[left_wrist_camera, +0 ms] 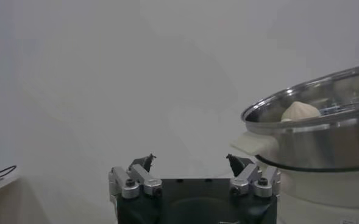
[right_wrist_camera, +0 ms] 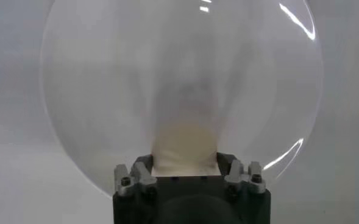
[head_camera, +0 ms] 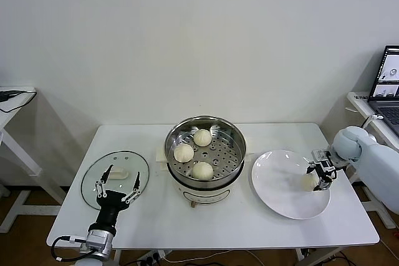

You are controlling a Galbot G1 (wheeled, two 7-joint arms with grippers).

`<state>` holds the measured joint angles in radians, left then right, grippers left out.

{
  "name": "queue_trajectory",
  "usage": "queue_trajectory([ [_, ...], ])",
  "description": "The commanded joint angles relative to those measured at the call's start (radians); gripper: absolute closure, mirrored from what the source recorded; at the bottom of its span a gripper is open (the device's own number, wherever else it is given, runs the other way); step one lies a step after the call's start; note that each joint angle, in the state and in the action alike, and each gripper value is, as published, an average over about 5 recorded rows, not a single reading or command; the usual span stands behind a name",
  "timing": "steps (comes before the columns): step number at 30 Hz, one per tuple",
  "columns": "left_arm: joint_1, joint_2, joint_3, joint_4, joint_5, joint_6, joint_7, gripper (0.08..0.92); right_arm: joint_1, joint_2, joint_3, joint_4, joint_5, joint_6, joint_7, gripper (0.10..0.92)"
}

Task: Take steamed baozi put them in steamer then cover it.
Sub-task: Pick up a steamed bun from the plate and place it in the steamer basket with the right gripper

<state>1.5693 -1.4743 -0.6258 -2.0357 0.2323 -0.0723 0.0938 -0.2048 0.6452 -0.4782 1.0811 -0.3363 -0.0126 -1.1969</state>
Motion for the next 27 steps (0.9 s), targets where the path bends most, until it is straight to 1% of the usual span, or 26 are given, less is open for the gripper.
queue_trajectory([
  [1, -0.001, -0.001, 0.001, 0.001, 0.001, 0.000, 0.000, 0.177, 0.064, -0.052, -0.050, 0.048, 0.088, -0.016, -0.011, 0.330],
  [5, -0.002, -0.003, 0.003, -0.001, 0.001, -0.001, -0.001, 0.177, 0.222, -0.131, -0.207, 0.137, 0.255, -0.068, -0.022, 0.330],
  [8, -0.002, -0.003, 0.005, -0.003, 0.001, -0.002, -0.001, 0.177, 0.401, -0.186, -0.364, 0.232, 0.411, -0.138, -0.029, 0.330],
  [13, -0.004, 0.000, 0.006, -0.003, 0.002, -0.004, 0.001, 0.177, 0.766, -0.212, -0.689, 0.402, 0.621, -0.257, -0.025, 0.330],
  [17, -0.005, 0.006, 0.006, -0.010, 0.000, -0.005, 0.005, 0.177, 1.055, -0.169, -0.946, 0.536, 0.755, -0.352, -0.004, 0.330],
  [20, -0.007, 0.012, 0.006, -0.017, -0.003, -0.004, 0.006, 0.177, 1.192, -0.119, -1.051, 0.616, 0.834, -0.414, 0.020, 0.330],
  [24, -0.010, 0.019, 0.004, -0.023, -0.010, -0.004, 0.009, 0.177, 1.280, -0.030, -1.123, 0.673, 0.939, -0.475, 0.073, 0.330],
  [27, -0.015, 0.023, 0.001, -0.024, -0.018, -0.003, 0.011, 0.177, 1.294, 0.050, -1.142, 0.669, 0.983, -0.502, 0.104, 0.330],
])
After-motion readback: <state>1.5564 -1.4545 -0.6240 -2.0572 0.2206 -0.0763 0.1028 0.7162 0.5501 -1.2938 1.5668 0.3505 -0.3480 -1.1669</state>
